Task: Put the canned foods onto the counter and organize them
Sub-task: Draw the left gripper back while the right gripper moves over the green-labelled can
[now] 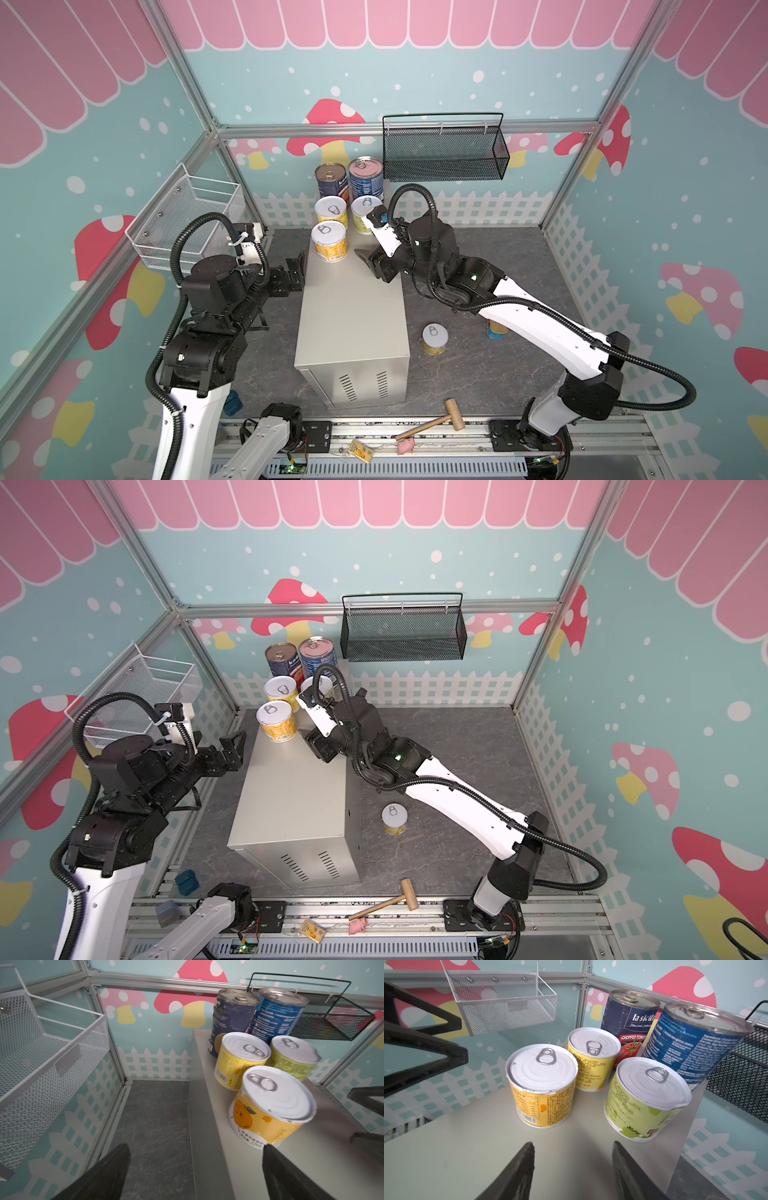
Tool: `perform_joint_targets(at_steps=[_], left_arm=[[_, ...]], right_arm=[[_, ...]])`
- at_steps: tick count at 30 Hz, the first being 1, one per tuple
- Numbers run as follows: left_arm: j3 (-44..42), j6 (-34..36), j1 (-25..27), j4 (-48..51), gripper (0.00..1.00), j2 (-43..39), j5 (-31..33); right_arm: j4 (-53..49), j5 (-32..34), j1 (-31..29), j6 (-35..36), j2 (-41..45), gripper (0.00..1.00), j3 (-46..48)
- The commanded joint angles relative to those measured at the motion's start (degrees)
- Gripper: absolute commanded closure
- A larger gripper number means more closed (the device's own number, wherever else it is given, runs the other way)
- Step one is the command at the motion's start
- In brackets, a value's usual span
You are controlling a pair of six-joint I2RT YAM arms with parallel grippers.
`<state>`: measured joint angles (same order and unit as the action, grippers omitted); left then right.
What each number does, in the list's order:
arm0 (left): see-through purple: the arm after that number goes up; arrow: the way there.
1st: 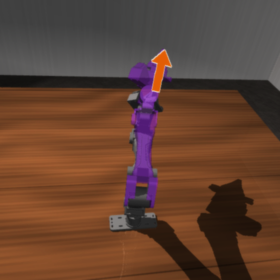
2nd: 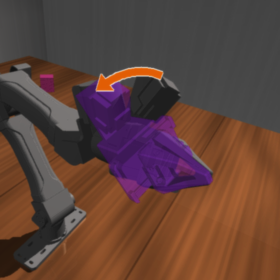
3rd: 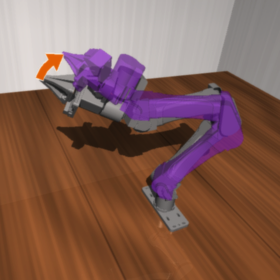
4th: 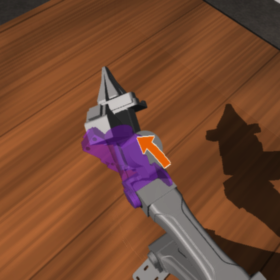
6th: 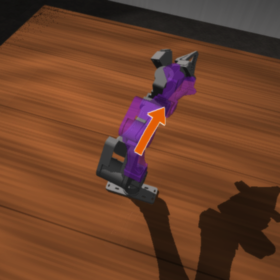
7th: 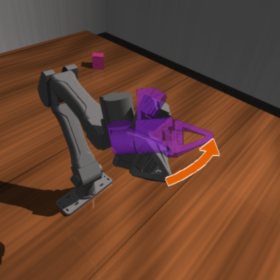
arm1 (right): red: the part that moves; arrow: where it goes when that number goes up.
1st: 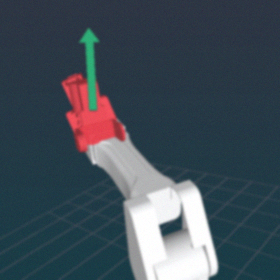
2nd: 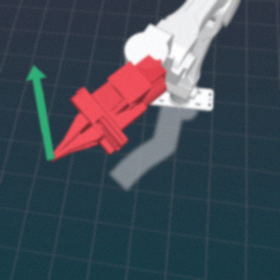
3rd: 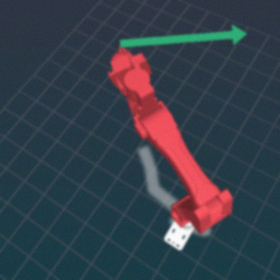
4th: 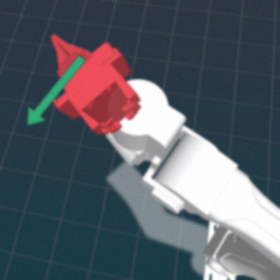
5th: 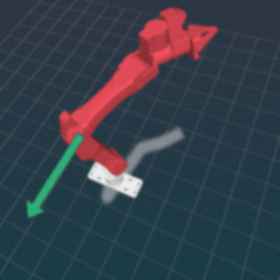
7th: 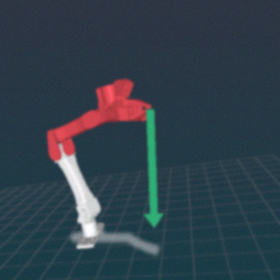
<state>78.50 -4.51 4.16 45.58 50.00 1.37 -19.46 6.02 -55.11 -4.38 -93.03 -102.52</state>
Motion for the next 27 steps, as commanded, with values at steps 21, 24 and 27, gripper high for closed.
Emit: perform_joint_targets(at_steps=[21,24,27], left_arm=[[-6.87,-2.65,-5.04,-13.69,0.01,7.19,-8.90],[-7.13,-2.62,-5.07,-14.27,0.01,7.55,-9.27],[-7.30,-2.60,-5.08,-14.72,0.01,7.96,-9.52]], right_arm=[[-2.52,7.12,-0.52,-5.99,0.00,0.38,0.60],[-2.53,7.47,-0.52,-5.92,0.70,0.37,1.43],[-2.55,7.60,-0.52,-5.81,1.01,0.36,1.80]])
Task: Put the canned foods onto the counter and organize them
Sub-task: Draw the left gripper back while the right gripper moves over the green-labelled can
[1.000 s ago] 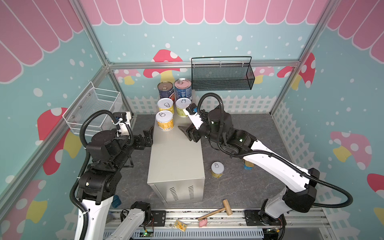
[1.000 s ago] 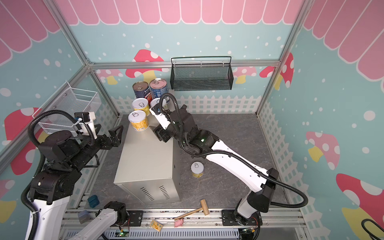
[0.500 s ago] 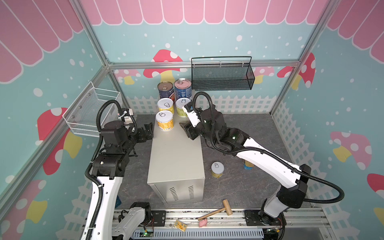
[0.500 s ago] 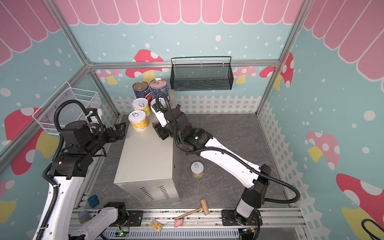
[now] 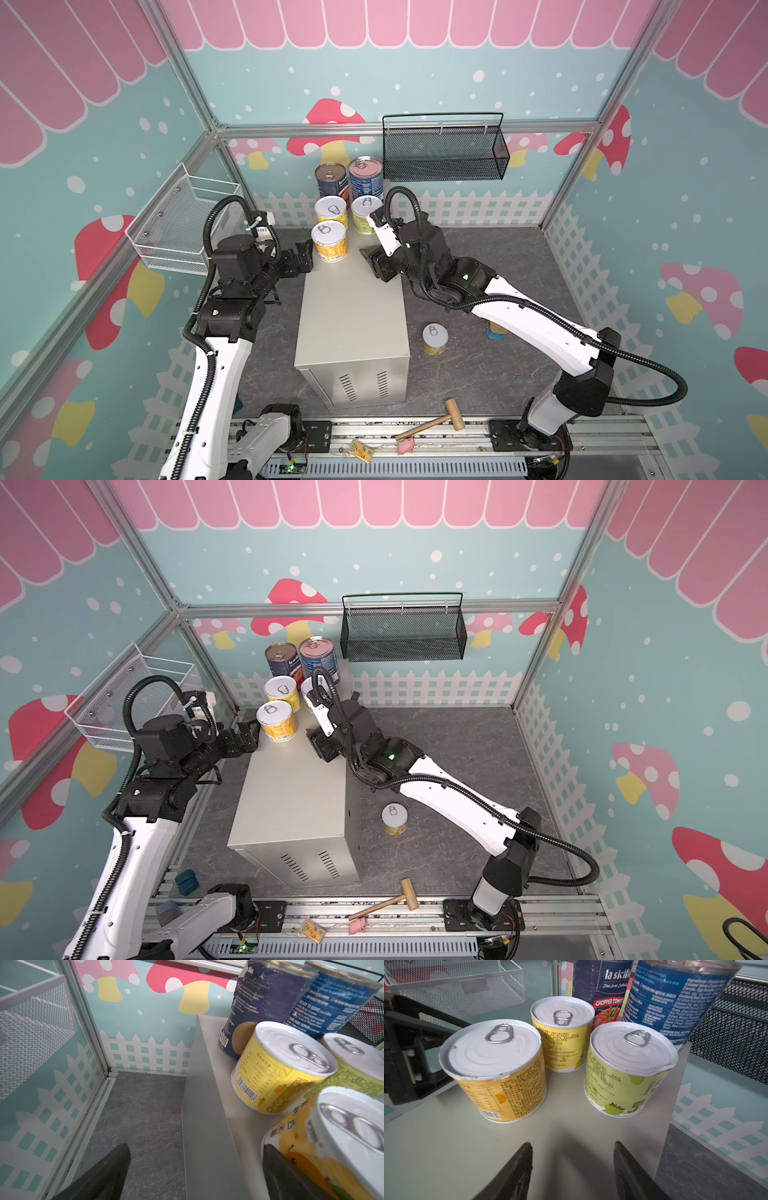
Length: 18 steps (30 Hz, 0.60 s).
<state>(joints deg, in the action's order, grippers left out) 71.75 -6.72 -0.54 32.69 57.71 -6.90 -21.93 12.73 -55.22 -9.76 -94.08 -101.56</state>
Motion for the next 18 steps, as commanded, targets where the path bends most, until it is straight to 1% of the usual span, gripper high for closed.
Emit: perform_joint_targets(at_steps=[1,18], left_arm=[[-0.71,-0.43,-0.35,-1.99,0.01,0.30,-1.29],[-1.94,-0.63,-0.40,-3.14,0.01,0.94,-3.33]], right_arm=[[-0.11,0.97,-0.37,-0.44,2.15,0.36,0.92],[0.40,1.93,-0.36,-0.17,3.38,0.33,2.42]])
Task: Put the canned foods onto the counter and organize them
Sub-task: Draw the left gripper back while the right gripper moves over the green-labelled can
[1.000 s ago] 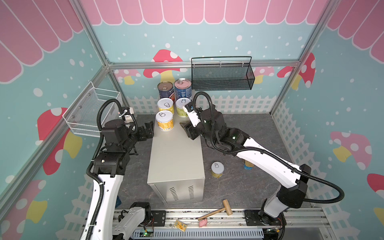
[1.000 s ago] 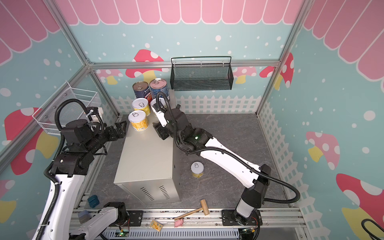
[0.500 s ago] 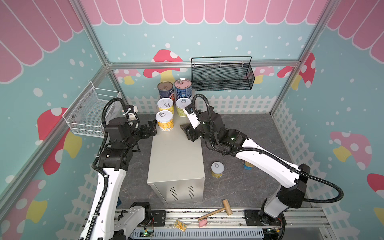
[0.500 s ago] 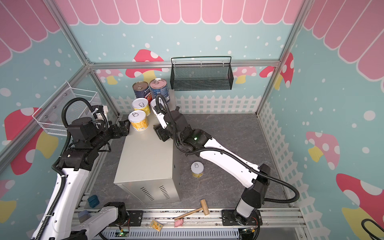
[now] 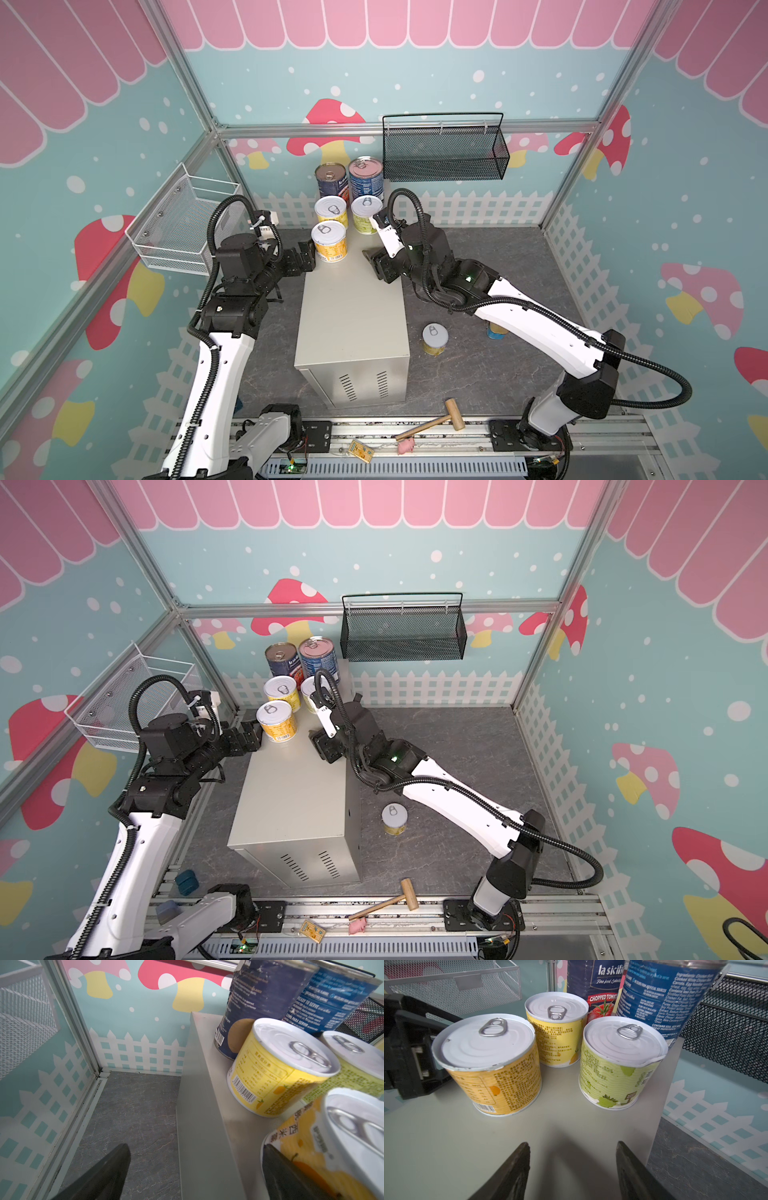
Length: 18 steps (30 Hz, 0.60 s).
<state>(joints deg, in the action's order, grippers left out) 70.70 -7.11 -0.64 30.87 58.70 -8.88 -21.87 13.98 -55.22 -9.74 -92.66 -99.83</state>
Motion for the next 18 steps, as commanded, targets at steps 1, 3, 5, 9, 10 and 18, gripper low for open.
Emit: perform_joint_targets(at_steps=[1,3,5,9,10,18], left_arm=[[-0.91,-0.21,-0.29,-1.34,0.01,0.02,-1.48],[-0.91,-0.25,-0.30,-1.51,0.01,0.23,-1.77],[-0.83,-0.27,-0.26,-1.60,0.01,0.36,-1.93],[-0.78,-0.28,-0.29,-1.77,0.01,0.64,-2.41],[-0.81,-0.34,-0.27,-1.70,0.01,0.68,-2.43],[-0.06,-0.55,-0.53,-1.41,0.01,1.15,0.20]], right_arm=[[0.32,0.74,-0.41,-0.20,2.05,0.33,0.82],[0.50,0.85,-0.41,-0.20,2.27,0.33,1.11],[0.56,1.04,-0.41,-0.19,2.48,0.33,1.30],[0.75,1.07,-0.41,-0.11,2.61,0.33,1.52],[0.70,1.08,-0.41,-0.11,2.64,0.33,1.57],[0.84,1.13,-0.40,-0.13,2.66,0.33,1.65]])
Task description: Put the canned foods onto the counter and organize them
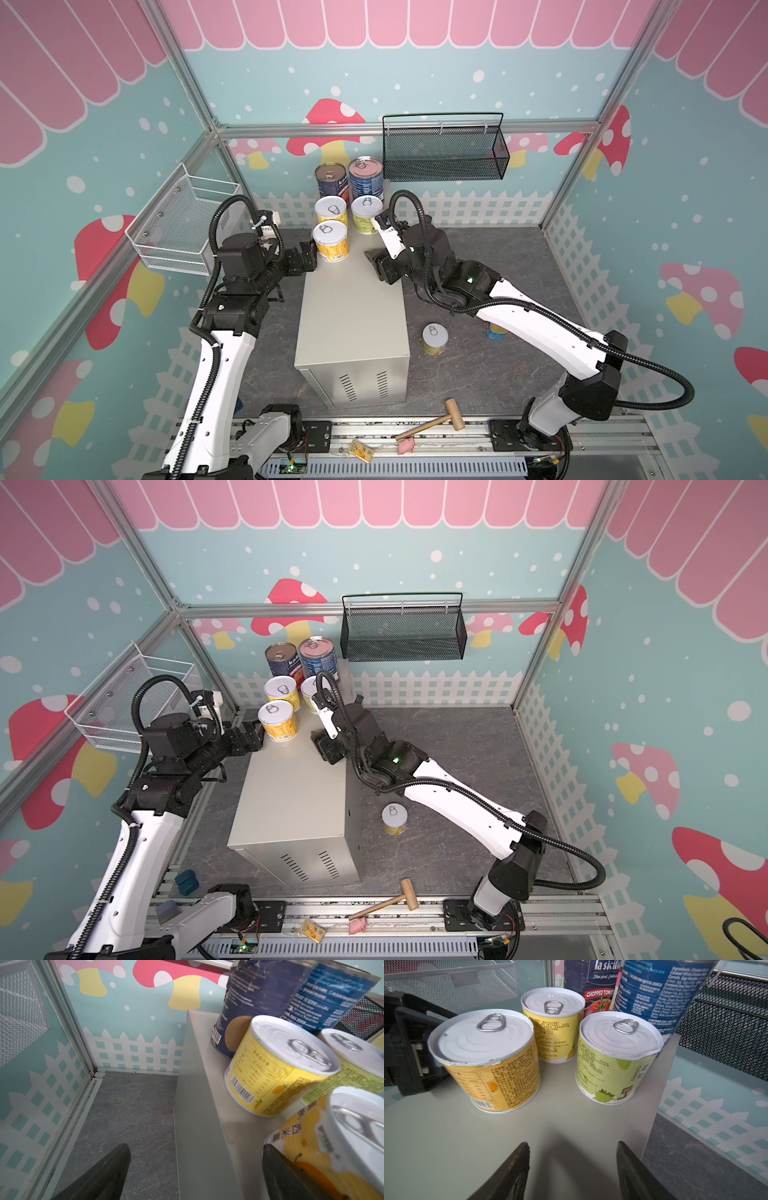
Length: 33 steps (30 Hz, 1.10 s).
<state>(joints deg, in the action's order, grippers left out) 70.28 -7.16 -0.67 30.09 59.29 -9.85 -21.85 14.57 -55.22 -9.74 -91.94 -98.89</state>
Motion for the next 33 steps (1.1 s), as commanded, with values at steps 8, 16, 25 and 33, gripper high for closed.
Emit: perform_joint_targets(at_steps=[8,16,25,33], left_arm=[[3.09,-1.32,-4.85,-2.96,0.01,3.76,-2.58],[3.67,-1.40,-10.39,-9.06,0.01,8.11,-16.46],[5.87,-0.05,-10.41,-11.28,0.01,12.47,-19.96],[6.39,-0.85,-10.36,-12.16,0.01,14.44,-22.10]], right_arm=[[0.87,0.98,-0.40,-0.15,2.85,0.32,1.77],[1.01,1.60,-0.41,0.16,3.80,0.32,2.74],[0.95,1.88,-0.37,0.24,4.14,0.32,2.95],[1.08,2.04,-0.41,0.24,4.27,0.32,3.18]])
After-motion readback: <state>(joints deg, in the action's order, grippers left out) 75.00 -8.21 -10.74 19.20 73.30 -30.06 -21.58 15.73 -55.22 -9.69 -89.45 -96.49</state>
